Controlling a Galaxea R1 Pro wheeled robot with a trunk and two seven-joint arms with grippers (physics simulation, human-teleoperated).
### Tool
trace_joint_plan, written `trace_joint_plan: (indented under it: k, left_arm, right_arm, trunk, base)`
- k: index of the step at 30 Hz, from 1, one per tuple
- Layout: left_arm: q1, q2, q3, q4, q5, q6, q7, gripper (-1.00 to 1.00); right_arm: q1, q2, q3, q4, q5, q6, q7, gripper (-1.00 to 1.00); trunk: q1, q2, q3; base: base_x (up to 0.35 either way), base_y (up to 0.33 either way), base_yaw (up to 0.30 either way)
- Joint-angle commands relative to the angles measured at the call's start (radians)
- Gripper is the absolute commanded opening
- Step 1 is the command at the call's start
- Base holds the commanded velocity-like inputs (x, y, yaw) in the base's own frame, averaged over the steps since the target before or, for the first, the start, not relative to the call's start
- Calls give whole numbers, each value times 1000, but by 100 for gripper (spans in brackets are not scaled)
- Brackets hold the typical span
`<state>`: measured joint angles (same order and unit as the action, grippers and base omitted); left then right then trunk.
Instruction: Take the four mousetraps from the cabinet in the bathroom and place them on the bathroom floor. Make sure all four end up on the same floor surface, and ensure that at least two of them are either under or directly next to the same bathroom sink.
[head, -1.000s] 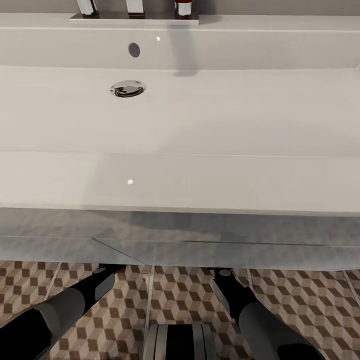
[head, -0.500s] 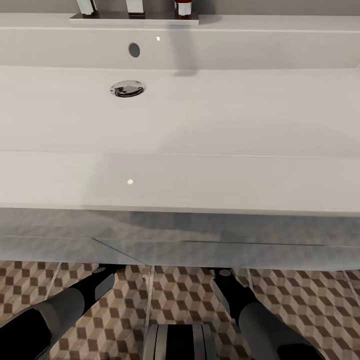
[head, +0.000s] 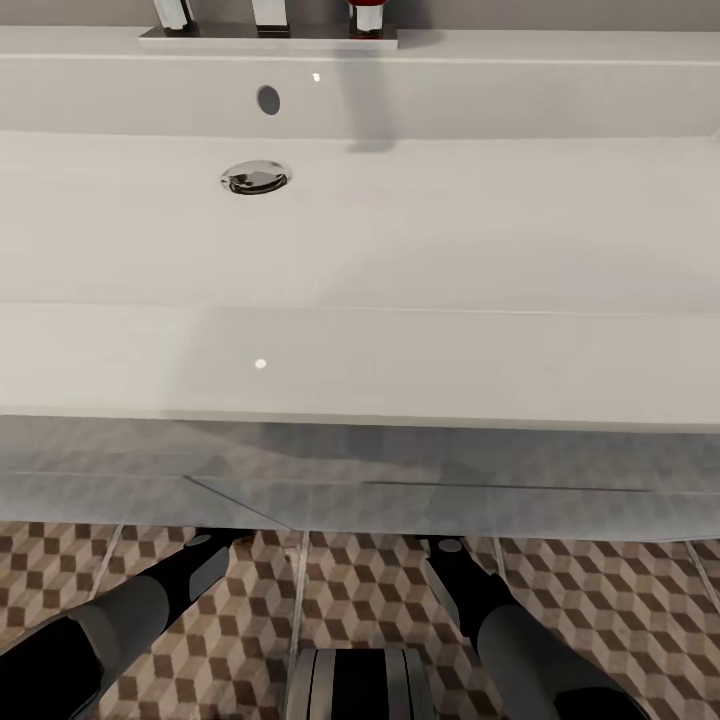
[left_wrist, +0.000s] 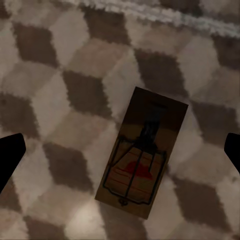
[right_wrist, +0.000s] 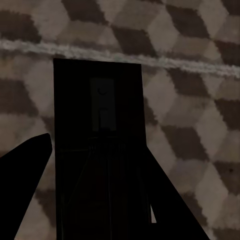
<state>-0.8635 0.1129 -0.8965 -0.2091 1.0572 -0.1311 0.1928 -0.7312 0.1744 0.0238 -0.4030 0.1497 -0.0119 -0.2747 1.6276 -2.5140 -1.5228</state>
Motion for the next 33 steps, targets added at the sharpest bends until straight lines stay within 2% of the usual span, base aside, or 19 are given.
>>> trace_joint_plan:
  k: [1, 33]
  left_arm:
    - [0, 1, -9, -3, 7, -2, 7, 100]
    - [0, 1, -9, -3, 7, -2, 7, 100]
  right_arm:
    - [-1, 0, 3, 1, 7, 0, -6, -100]
    - [-1, 0, 3, 1, 7, 0, -6, -100]
  trunk:
    - [0, 0, -1]
    - [0, 0, -1]
  base:
    - [0, 0, 0]
    - [0, 0, 0]
